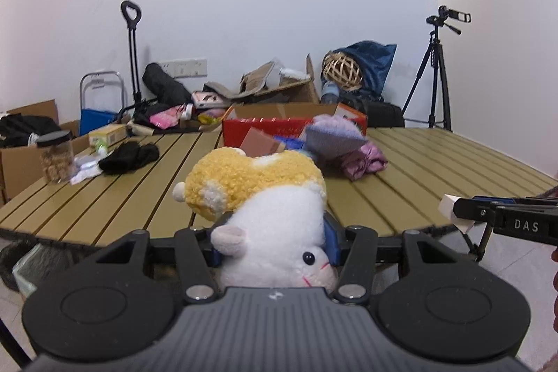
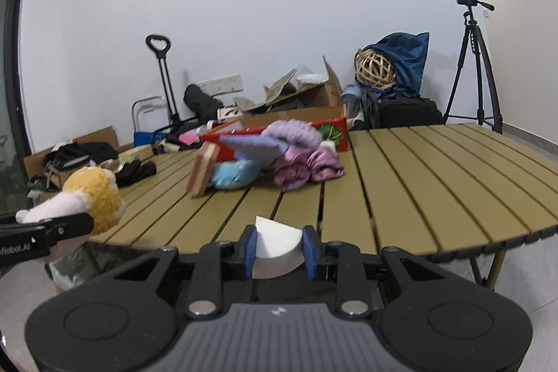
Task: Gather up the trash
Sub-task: 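Carry the plush toy in the left gripper while the right gripper carries the wedge to the bin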
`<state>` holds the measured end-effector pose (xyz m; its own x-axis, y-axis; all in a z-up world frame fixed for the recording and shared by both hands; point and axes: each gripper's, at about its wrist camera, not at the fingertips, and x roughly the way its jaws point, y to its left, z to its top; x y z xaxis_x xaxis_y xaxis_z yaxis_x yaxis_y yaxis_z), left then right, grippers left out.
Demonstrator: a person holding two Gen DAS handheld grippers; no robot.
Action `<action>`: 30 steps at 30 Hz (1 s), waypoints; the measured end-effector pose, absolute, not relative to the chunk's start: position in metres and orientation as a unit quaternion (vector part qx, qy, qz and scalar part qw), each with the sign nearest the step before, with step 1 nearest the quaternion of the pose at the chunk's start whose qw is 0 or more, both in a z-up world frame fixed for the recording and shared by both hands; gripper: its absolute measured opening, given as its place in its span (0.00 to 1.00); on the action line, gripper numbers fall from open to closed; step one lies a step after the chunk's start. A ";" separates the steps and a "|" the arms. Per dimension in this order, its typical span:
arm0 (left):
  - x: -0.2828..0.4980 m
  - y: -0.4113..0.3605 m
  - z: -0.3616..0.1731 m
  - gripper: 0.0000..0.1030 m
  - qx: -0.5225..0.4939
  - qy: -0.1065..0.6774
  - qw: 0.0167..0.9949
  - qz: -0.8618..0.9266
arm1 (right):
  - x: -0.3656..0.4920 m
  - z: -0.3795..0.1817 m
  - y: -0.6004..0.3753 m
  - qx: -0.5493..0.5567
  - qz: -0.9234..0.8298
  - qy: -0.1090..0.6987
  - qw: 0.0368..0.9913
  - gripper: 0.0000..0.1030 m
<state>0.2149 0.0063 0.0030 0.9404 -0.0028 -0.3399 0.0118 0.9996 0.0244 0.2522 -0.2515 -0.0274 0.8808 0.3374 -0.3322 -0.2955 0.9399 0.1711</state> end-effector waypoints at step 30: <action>0.155 0.036 -0.102 0.50 0.028 0.356 0.933 0.038 | 0.205 -0.135 -0.190 -0.033 0.192 0.375 0.906 0.26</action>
<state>0.1554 0.0363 -0.1018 0.7442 0.0902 -0.6619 -0.0509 0.9956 0.0785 0.2046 -0.1903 -0.1347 0.6448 0.3223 -0.6931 -0.3724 0.9243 0.0834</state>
